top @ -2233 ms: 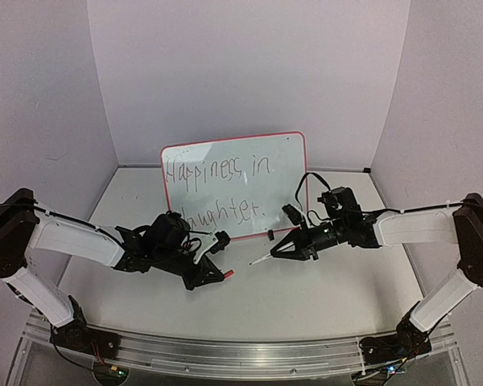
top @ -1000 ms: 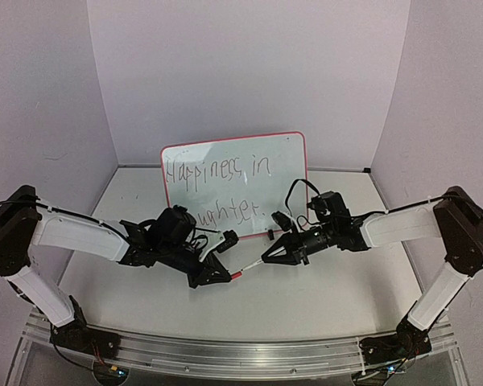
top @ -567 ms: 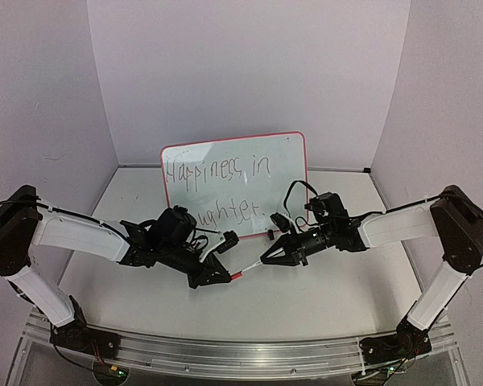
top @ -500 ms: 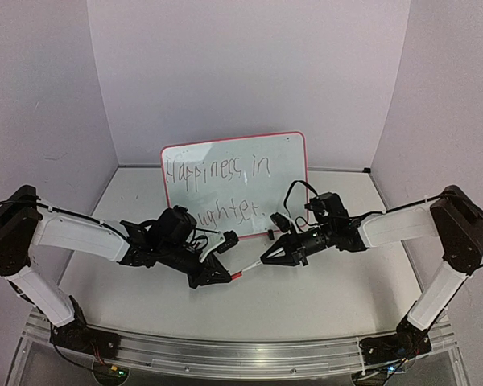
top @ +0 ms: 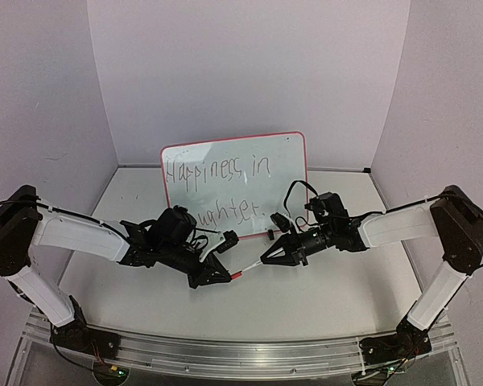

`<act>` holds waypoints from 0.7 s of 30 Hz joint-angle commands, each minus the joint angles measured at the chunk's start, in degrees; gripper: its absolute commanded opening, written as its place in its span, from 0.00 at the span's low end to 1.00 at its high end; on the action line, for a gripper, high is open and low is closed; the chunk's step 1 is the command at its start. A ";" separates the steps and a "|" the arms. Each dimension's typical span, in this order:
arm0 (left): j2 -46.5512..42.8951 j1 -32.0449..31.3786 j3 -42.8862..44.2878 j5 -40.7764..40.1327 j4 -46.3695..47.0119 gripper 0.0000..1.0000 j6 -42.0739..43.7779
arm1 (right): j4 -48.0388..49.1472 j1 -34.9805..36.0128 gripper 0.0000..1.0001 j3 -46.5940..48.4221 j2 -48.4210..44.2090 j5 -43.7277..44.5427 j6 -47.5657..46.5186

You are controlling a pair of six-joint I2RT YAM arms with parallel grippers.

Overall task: Write a sentence on the whiteboard
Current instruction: Insert the whiteboard marker without the cap into the pen cap.

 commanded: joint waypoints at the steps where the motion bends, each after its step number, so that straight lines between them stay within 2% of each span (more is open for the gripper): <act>1: -0.64 -0.19 1.37 -0.64 0.88 0.00 0.25 | 2.02 0.28 0.00 0.27 -0.24 0.07 -0.12; 21: -2.37 -0.23 0.51 -0.69 1.47 0.00 0.30 | 2.02 0.29 0.00 -0.18 -0.25 0.44 -0.02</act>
